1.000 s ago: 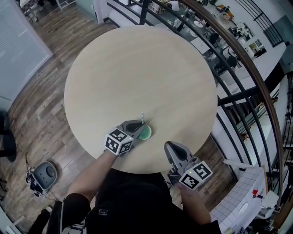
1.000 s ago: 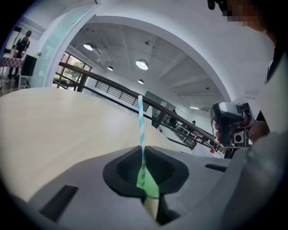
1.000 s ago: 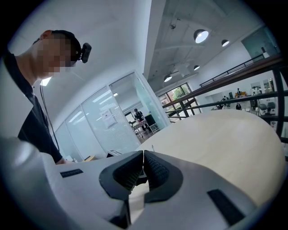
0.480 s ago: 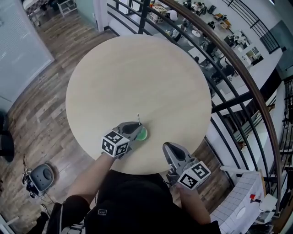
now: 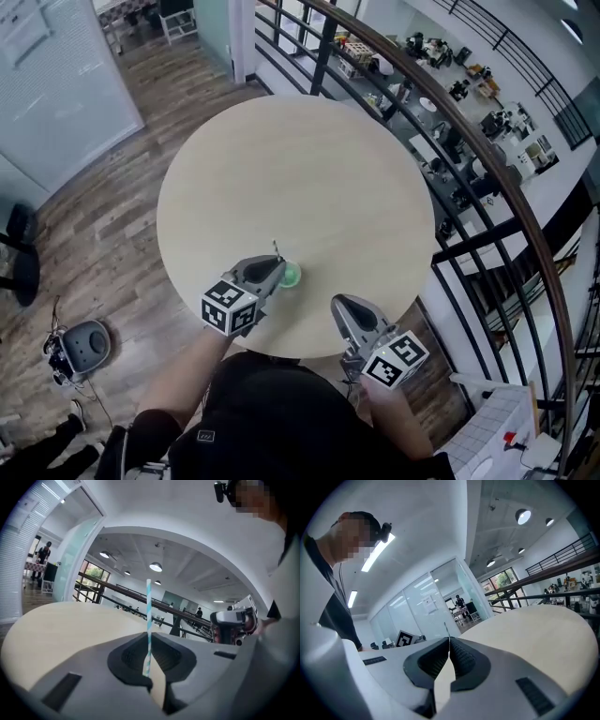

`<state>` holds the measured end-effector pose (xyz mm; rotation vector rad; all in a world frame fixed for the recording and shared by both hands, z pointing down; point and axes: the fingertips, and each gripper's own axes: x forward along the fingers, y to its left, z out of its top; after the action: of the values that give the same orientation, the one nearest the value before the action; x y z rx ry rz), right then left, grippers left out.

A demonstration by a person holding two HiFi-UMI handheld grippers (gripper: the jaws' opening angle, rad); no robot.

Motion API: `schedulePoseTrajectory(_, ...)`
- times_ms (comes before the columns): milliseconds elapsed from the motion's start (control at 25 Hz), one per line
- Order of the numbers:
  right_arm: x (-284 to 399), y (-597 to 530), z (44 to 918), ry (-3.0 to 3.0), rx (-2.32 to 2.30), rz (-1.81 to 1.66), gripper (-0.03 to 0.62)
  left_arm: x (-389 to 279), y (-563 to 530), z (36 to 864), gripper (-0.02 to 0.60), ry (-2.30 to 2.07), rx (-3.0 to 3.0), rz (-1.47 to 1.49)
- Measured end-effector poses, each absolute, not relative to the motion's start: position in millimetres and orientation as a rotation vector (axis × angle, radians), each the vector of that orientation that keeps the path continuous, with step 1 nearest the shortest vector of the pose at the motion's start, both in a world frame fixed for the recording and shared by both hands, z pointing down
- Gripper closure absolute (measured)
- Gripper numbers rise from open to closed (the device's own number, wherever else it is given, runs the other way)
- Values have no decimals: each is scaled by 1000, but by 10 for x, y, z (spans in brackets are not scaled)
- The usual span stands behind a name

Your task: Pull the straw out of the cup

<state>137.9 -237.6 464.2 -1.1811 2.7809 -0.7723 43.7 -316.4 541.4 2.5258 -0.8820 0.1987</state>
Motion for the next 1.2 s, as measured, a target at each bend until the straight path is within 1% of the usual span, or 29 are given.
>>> schedulePoseTrajectory(240, 1417, -2265, 4559, 2791, -1086, -740, 571, 294, -2868, 5042, 555, -1042, 2511, 153)
schedulePoseTrajectory(440, 1485, -2147, 4482, 2814, -999, -698, 571, 299, -2561, 4709, 555, -1170, 2534, 150)
schedulePoseTrajectory(800, 1348, -2199, 4313, 2835, -984, -622, 571, 84, -2335, 4202, 555, -1264, 2651, 165)
schedulePoseTrajectory(1200, 1118, -2250, 3837, 2775, -1047, -437, 571, -460, -2357, 3753, 555, -1355, 2709, 85)
